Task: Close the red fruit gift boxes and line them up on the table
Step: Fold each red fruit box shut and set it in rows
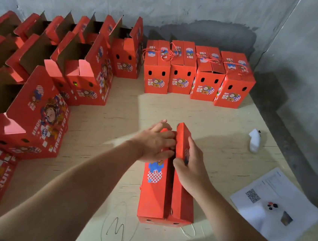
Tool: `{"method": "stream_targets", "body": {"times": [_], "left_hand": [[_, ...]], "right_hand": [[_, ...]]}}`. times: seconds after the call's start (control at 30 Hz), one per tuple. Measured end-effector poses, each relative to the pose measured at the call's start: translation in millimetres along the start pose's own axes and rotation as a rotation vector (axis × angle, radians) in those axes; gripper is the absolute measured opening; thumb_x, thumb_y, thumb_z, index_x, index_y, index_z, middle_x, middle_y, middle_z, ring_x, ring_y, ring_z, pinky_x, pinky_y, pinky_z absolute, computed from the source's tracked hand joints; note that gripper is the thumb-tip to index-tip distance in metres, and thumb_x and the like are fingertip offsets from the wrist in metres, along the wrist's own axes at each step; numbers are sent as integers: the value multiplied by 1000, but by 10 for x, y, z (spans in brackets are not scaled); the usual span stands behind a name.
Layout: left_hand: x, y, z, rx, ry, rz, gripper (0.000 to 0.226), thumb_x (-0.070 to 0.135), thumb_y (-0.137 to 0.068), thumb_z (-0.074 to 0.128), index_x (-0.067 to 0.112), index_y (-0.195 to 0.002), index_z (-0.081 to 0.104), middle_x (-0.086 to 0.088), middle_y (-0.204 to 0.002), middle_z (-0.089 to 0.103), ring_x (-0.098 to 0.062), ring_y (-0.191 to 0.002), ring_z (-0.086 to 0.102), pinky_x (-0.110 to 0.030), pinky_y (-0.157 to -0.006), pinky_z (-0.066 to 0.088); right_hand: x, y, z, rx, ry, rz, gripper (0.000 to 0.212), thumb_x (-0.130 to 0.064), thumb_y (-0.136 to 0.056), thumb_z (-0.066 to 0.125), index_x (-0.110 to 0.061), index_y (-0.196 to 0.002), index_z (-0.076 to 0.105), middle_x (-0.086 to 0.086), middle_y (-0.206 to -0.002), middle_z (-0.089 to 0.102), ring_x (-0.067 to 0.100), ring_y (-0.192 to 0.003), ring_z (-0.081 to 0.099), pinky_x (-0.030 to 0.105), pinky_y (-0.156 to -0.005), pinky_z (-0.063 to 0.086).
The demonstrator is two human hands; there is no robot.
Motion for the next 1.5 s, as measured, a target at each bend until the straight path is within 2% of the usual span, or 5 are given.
{"method": "stream_targets", "body": {"times": [0.2, 0.33, 0.8, 1.03, 1.5], "left_hand": [[13, -147, -18, 125, 49, 70, 27, 30, -99, 57, 8, -87, 67, -8, -87, 64, -37, -97, 58, -49, -112, 42], [-14, -164, 255, 34, 117, -32, 31, 35, -101, 55, 11, -95, 73, -9, -107, 62, -34, -102, 57, -46, -89, 49], [-136, 42, 408, -53, 140, -594, 97, 56, -72, 50, 28, -158, 17, -6, -159, 13, -38, -152, 3, -53, -125, 0], [434, 644, 491, -112, 578, -883, 114, 68, -71, 56, 55, -151, -25, 4, -166, -16, -37, -154, 16, -59, -119, 27], [600, 503, 672, -8, 286, -981, 87, 38, -90, 48, 37, -160, -4, 2, -169, -8, -36, -144, 22, -47, -115, 31]], "right_hand": [[-239, 51, -178, 6, -117, -217, 84, -9, -82, 44, -81, -127, 37, -30, -93, 62, 3, -56, 45, 15, -50, 41], [-254, 21, -184, 55, -159, -232, 50, -5, -79, 47, -41, -113, 49, 18, -102, 42, 13, -58, 41, 27, -48, 35], [125, -109, 147, 70, 127, 20, 75, -45, -95, 63, -44, -157, 21, -10, -142, 18, -2, -117, 40, 28, -102, 41], [127, -173, 31, 138, 64, 34, 74, -24, -98, 58, -36, -161, 21, -8, -128, 33, -24, -98, 44, 2, -78, 37], [-32, -177, -65, 28, 117, -40, 74, -21, -102, 51, -50, -159, 15, -4, -132, 34, -12, -93, 49, 1, -74, 40]]}}
Point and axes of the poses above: each hand's wrist, its own y-axis away from the middle knuckle, its own z-axis out of the palm, x = y × z, the point moved 6 cm from there along -y, towards the middle knuckle
